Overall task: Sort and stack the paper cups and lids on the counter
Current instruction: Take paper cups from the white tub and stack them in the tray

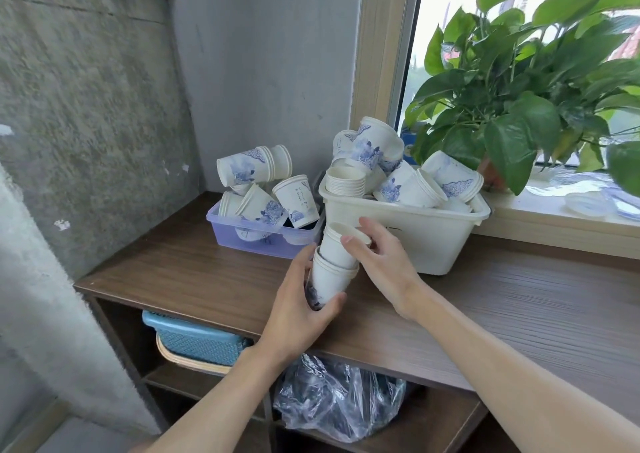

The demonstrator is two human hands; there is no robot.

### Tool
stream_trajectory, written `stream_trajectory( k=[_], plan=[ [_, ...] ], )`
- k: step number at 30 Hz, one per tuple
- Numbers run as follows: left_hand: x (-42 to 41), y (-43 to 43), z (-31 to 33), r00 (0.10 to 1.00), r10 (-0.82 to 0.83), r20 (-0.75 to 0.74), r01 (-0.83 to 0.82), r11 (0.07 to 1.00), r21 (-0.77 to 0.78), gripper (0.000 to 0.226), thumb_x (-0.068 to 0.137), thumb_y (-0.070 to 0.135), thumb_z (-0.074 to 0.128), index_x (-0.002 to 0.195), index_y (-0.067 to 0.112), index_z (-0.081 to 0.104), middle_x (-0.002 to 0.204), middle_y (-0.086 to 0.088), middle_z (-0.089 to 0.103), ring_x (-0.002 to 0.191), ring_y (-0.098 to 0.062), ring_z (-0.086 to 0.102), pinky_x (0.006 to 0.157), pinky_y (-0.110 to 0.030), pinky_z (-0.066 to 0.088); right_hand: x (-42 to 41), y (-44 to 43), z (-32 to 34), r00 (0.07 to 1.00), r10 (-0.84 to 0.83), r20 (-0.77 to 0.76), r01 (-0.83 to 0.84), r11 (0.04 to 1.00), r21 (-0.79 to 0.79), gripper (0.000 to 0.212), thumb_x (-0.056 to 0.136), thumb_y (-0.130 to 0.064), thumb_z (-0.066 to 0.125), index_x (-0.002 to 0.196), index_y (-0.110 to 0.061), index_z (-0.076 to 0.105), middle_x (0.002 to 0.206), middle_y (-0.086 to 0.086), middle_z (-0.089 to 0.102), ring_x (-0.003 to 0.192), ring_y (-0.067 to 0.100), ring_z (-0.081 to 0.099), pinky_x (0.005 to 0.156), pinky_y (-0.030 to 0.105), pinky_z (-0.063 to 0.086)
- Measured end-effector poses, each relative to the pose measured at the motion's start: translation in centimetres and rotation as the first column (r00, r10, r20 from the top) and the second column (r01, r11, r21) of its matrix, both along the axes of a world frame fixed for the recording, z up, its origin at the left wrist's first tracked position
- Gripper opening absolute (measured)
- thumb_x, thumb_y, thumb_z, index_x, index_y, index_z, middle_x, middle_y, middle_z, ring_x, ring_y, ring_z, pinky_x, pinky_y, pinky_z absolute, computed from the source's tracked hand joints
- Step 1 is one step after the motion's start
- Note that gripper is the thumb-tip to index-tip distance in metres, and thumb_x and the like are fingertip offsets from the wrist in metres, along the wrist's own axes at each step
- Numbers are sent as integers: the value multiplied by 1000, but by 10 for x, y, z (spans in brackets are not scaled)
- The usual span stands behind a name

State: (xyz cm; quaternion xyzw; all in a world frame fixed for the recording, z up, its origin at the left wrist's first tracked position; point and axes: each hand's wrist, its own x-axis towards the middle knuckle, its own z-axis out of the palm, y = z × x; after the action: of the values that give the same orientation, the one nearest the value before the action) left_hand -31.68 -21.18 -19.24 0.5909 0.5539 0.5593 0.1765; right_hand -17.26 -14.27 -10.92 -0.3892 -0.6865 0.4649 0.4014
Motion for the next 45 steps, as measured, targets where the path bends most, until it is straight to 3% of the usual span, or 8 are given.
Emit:
stream_trajectory(
  k=[3, 8, 17, 21, 25, 30, 40, 45],
  plan=[
    [-1, 1, 0, 1000, -6, -6, 6, 1000, 8, 90, 82, 29, 80, 153, 42, 26, 139, 5, 56, 124, -13, 60, 105, -34, 49, -2, 0, -6, 998, 2, -69, -5, 999, -50, 67, 89, -39, 63, 146, -16, 36, 126, -10, 58, 104, -10, 54, 79, 6, 42],
    [-3, 2, 1, 1000, -6, -28, 6, 1000, 9, 92, 82, 40, 77, 153, 54, 20, 142, 0, 56, 126, -18, 59, 106, -48, 49, -4, -1, -17, 999, 43, -25, -44, 999, -23, 60, 89, -33, 67, 142, -16, 45, 119, -13, 64, 112, 6, 58, 101, 23, 43],
    [3, 13, -1, 1000, 12, -11, -13, 998, -55, 86, 77, 60, 73, 145, 63, 22, 108, 15, 72, 78, -14, 70, 77, -47, 60, 1, 1, -21, 999, 38, 25, -38, 999, -6, 51, 90, -37, 64, 135, -17, 53, 123, -8, 63, 116, 10, 57, 103, 27, 43],
    [6, 14, 1, 997, 29, -70, -34, 996, -80, 82, 74, 65, 70, 140, 70, 20, 111, 19, 70, 91, -16, 70, 84, -48, 58, 11, 6, -5, 996, -85, -24, 88, 983, 159, 39, 89, -29, 67, 124, -18, 58, 107, -12, 64, 92, 0, 61, 79, 11, 47],
    [6, 17, 1, 996, 42, -78, -52, 991, -127, 83, 73, 67, 69, 139, 73, 18, 110, 21, 69, 80, -25, 70, 80, -53, 59, 29, 19, 24, 944, -258, -207, 307, 916, 258, 26, 86, -25, 70, 105, -34, 54, 87, -6, 64, 72, 7, 59, 67, 25, 50],
    [8, 16, 5, 995, 52, -85, -63, 988, -143, 82, 72, 68, 68, 137, 75, 18, 110, 27, 67, 86, -21, 70, 83, -52, 57, 39, 34, 35, 904, -352, -242, 397, 902, 171, 44, 90, -21, 64, 129, -21, 44, 72, 4, 68, 50, 12, 59, 50, 27, 46],
    [7, 16, 3, 997, 34, -69, -45, 984, -174, 82, 72, 67, 68, 139, 71, 21, 89, 6, 72, 80, -36, 70, 83, -56, 57, 43, 54, 35, 876, -424, -228, 449, 890, 72, 19, 90, -7, 54, 107, -15, 53, 61, 2, 68, 42, 19, 58, 40, 20, 39],
    [8, 15, 3, 996, 58, -65, -68, 983, -170, 83, 70, 70, 67, 139, 72, 20, 102, 11, 73, 85, -29, 70, 86, -54, 56, 44, 46, 42, 881, -383, -277, 441, 878, 188, 22, 89, -7, 58, 85, -28, 53, 68, 8, 68, 50, 16, 57, 52, 23, 43]
  ],
)
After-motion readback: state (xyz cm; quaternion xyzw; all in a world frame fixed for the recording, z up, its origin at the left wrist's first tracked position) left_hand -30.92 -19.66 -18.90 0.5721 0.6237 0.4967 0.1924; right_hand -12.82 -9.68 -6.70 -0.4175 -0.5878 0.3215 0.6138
